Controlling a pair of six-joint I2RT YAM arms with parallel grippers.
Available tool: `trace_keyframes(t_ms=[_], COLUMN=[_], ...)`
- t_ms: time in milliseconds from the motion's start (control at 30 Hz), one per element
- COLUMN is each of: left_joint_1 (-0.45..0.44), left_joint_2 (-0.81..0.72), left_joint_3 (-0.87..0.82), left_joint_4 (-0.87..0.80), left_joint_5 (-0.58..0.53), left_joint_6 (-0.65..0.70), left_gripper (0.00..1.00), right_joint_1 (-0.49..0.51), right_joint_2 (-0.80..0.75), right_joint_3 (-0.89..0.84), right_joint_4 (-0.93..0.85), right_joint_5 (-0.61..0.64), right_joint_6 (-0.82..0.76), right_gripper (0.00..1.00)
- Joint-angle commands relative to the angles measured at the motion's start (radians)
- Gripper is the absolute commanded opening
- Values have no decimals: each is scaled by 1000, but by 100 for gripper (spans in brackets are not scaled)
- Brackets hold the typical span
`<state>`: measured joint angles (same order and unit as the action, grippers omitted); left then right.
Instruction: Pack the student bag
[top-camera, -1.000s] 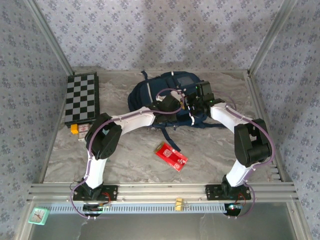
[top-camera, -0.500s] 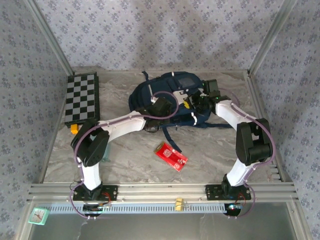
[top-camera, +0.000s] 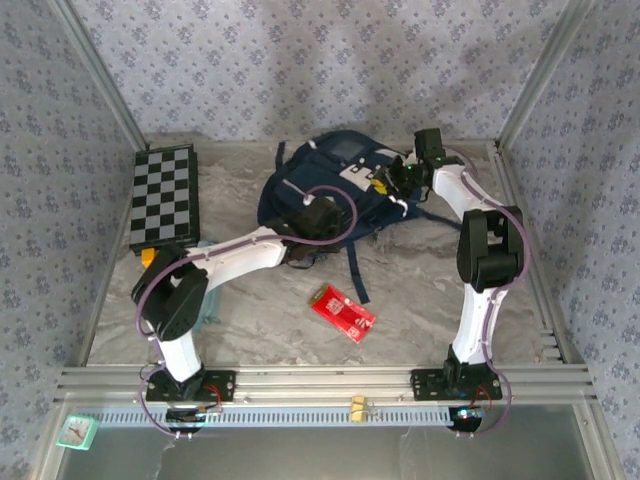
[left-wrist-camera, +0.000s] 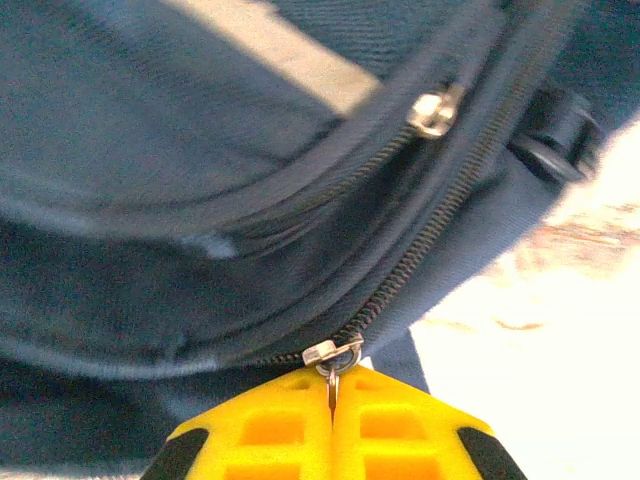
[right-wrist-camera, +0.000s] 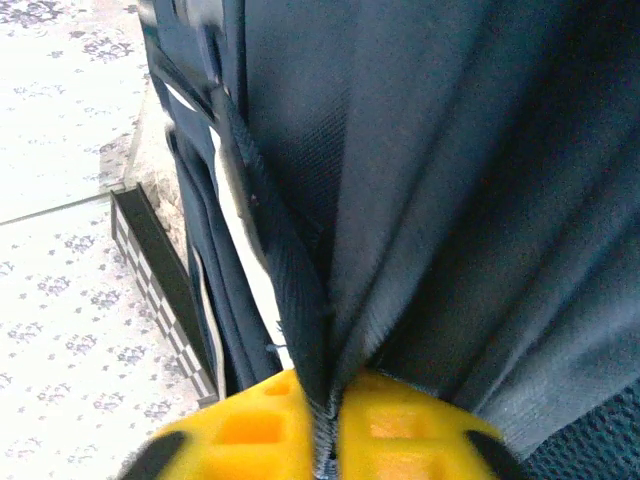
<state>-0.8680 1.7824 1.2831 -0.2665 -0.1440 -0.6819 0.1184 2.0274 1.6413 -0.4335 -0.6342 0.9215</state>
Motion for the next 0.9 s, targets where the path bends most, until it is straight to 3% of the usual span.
trace_keyframes(t_ms=[0,67,200,367,567,700,867], left_joint_1=[-66,-60,-38,-34,-36,-38,-42], left_joint_2=[57,78,62,57,72,76,71], left_joint_3=[112,143,117,110,119,131,138], left_joint_4=[-20,-71,-70,-51,-40,-41,-55], left_joint_5=[53,17,7,29,48,59,68], left_joint_6=[-28,-28,4,14,-1,8,25], left_gripper=[0,0,0,0,0,0,0], right_joint_1=[-14,-14,-5,65,136,162,170], right_joint_2=[-6,-41,-180,-317,-341,-288,-243], right_joint_3=[62,43,-145,-381,-533,-518,-458], right_joint_4=[-39,-100,-74,68,187,253,217], right_joint_5=[-25,-23,-42,-67,2,8,40], right_joint_6=[-100,-146,-144,-25,82,97,37], right_gripper=[29,40,49,51,44,38,16])
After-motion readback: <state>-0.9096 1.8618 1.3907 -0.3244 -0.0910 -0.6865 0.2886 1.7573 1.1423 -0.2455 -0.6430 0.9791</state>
